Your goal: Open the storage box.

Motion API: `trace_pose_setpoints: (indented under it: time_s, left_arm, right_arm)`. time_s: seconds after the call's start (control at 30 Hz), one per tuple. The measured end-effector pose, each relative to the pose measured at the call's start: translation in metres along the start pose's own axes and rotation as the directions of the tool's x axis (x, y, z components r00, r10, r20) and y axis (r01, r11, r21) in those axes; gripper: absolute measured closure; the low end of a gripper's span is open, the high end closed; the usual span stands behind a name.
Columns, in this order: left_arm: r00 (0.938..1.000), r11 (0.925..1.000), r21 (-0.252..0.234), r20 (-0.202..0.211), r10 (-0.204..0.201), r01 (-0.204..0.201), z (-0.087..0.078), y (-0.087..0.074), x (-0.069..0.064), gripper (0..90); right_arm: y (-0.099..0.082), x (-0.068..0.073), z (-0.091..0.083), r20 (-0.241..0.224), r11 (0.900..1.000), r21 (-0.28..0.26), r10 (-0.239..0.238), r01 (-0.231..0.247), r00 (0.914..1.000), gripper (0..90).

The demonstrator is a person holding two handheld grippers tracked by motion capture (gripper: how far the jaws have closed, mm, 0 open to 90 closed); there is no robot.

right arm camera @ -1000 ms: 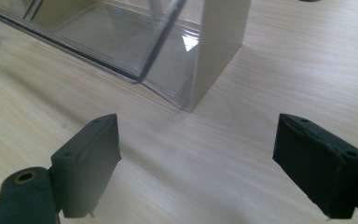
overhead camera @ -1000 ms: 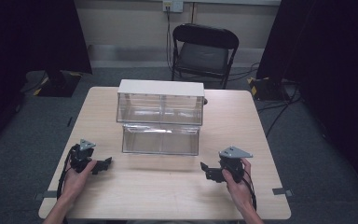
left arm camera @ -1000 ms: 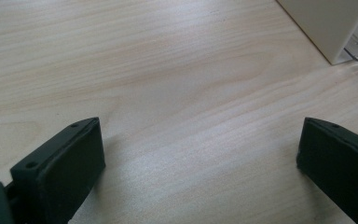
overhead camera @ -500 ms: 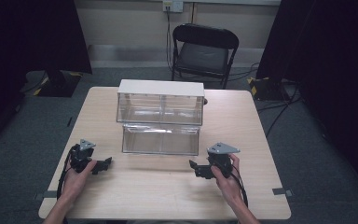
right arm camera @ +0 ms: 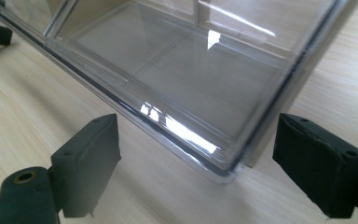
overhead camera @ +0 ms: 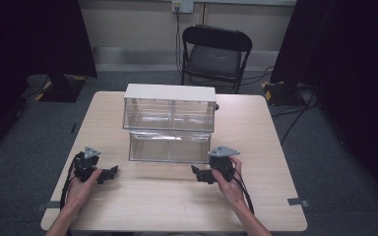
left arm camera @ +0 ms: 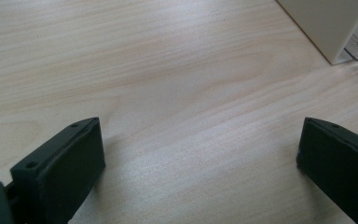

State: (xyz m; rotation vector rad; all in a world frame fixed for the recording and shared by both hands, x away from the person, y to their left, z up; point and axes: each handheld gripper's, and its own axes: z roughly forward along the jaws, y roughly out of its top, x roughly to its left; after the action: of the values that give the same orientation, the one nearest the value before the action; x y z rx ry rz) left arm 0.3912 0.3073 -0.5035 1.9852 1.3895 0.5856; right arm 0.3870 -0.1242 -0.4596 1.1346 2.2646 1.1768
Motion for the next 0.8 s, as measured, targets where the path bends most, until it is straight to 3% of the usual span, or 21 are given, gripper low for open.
trace_pose_setpoints:
  time_s: [0.33,0.8]
  left_arm:
    - [1.0,1.0,0.0,0.001,0.0,0.0,0.0,0.0,0.0,0.3]
    - [1.0,1.0,0.0,0.001,0.0,0.0,0.0,0.0,0.0,0.3]
  right_arm:
    - [-0.003,-0.001,0.015,0.018,0.9998,0.013,0.015,-0.015,0.9997,13.8]
    - [-0.002,0.0,0.018,0.035,0.9984,0.004,0.056,-0.056,0.9978,12.5]
